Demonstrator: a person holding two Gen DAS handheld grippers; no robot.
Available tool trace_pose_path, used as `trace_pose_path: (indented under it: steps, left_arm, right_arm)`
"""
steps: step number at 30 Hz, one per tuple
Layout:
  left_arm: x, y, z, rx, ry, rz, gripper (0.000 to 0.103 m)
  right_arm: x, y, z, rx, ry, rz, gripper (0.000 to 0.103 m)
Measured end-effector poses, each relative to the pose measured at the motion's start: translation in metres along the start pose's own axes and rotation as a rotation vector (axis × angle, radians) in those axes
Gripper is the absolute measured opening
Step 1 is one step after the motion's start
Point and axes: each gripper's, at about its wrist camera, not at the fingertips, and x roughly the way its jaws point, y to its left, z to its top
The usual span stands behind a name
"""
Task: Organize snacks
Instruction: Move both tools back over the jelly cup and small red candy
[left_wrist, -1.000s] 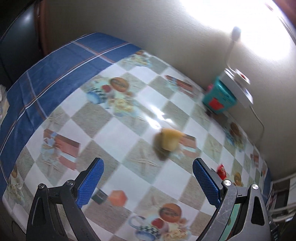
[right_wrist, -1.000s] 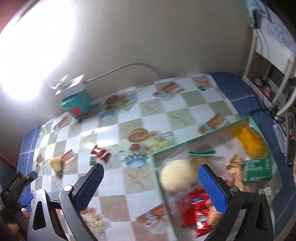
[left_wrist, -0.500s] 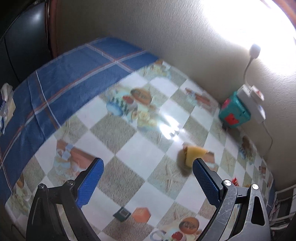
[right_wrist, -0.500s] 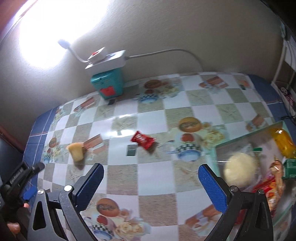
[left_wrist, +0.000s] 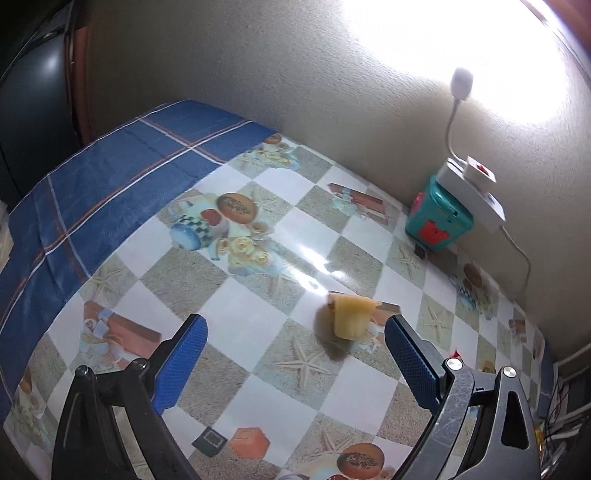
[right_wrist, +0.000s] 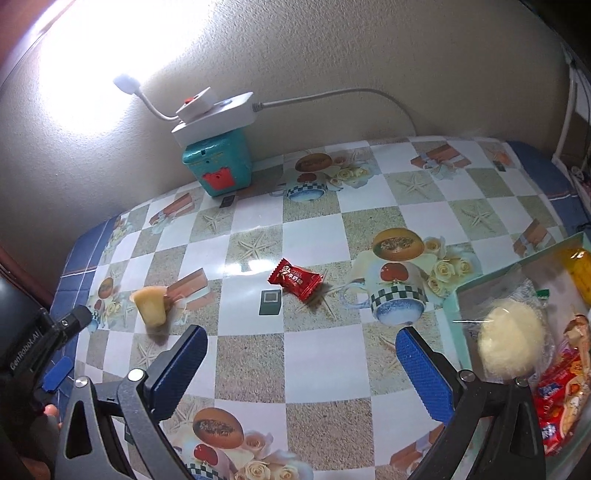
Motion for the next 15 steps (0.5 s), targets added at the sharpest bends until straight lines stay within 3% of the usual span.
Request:
trace_pose_path:
  steps: [3,7,13,15]
  left_arm:
    - [0.001,-0.002,0.0,0.003,-0.005,-0.011,0.097]
    - [0.008,-0.002,0.001,-0.007,0.012,-0.042,0.097]
    - [0.024,-0.011,-0.001,0.01,0.041,-0.066,0.097]
    - [0.028,-0.014,-0.001,0.015,0.044,-0.086,0.097]
  right_arm:
    - [0.003,-0.004,0.004,0.029,-0.013,0.042,0.103]
    - [0.01,-0.007,0.01,0.022,-0.022,0.024,0.103]
    - [0.025,-0.011,0.02,0.001,0.011,0.006,0.089]
    - [0.031,-0.013,0.022,-0.006,0.021,-0.001,0.08]
